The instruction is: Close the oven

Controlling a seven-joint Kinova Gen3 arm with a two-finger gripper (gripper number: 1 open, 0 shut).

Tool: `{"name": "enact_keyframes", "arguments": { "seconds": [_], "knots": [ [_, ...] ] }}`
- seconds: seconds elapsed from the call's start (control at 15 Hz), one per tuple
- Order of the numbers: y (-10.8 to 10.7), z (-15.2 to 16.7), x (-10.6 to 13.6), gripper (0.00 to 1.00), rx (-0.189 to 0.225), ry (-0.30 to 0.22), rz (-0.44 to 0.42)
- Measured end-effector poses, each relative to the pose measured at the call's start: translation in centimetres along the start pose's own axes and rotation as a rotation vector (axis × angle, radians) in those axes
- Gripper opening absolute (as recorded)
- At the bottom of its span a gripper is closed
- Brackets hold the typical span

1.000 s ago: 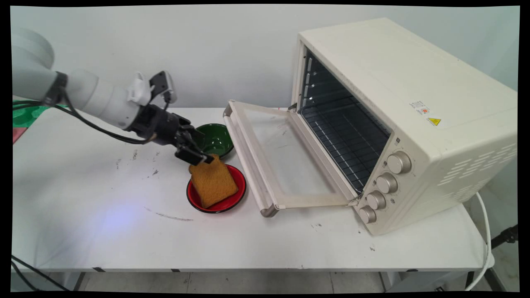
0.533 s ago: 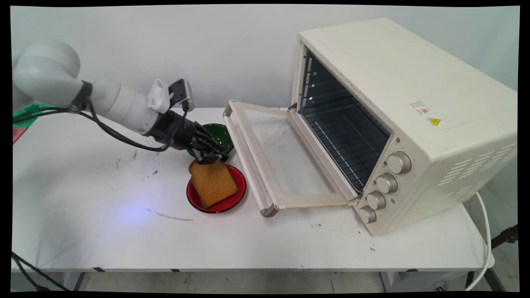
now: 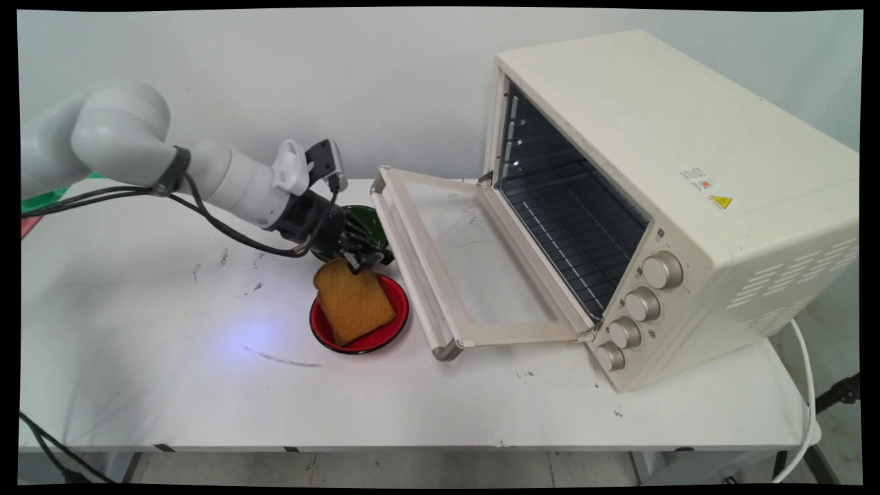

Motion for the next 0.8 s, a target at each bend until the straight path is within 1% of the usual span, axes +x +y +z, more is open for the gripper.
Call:
{"name": "enact_keyframes", "arguments": {
  "seconds": [0.33, 0.8],
  "knots": [
    [-0.1, 1.1, 0.2, 0.00, 0.002, 0.007, -0.004],
    [-0.4, 1.9, 1.3, 0.00, 0.012, 0.056, -0.015]
  ]
}}
